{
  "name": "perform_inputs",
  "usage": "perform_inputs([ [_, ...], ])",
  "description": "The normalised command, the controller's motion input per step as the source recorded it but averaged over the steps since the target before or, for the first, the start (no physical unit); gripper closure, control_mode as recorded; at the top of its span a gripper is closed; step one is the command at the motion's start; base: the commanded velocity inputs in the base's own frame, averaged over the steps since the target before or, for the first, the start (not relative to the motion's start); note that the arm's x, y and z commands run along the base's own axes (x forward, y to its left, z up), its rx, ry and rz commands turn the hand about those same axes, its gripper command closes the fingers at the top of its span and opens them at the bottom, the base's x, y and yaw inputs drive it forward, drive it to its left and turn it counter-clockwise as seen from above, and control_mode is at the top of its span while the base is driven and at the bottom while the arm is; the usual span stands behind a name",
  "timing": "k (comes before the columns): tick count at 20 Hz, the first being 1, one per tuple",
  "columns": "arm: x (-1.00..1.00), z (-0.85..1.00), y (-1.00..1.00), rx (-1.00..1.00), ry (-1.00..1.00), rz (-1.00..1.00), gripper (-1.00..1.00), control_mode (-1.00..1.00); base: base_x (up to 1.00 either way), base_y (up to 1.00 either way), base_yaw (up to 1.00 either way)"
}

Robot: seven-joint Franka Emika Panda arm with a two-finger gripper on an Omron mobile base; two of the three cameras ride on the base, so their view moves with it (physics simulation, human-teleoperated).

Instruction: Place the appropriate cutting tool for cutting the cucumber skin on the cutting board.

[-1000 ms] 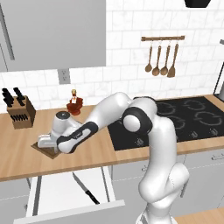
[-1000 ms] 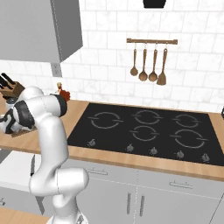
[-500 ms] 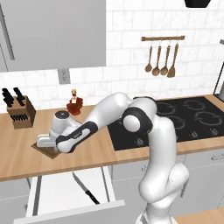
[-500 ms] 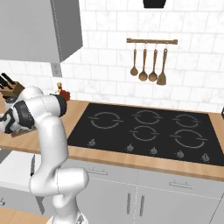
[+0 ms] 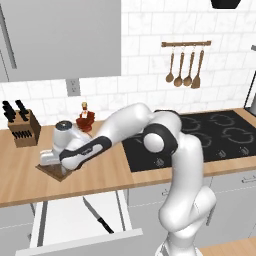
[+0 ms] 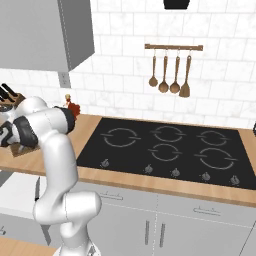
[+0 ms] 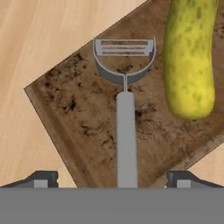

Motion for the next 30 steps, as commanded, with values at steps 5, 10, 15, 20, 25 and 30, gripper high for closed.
perform_inputs([
  [5, -0.05, 0.74, 0.01, -0.13, 0.00, 0.00, -1.00, -1.00, 0.00, 0.00, 0.00],
  [10, 0.00, 0.42, 0.00, -0.07, 0.00, 0.00, -1.00, -1.00, 0.00, 0.00, 0.00],
  [15, -0.07, 0.00, 0.00, 0.01, 0.00, 0.00, -1.00, -1.00, 0.00, 0.00, 0.00],
  [20, -0.61, 0.00, -0.16, 0.15, 0.00, 0.00, -1.00, -1.00, 0.00, 0.00, 0.00],
  [25, -0.59, 0.05, -0.30, 0.22, -0.04, 0.00, -1.00, -1.00, 0.00, 0.00, 0.00],
  [30, -0.07, 0.02, -0.17, 0.13, -0.01, 0.00, -1.00, -1.00, 0.00, 0.00, 0.00],
])
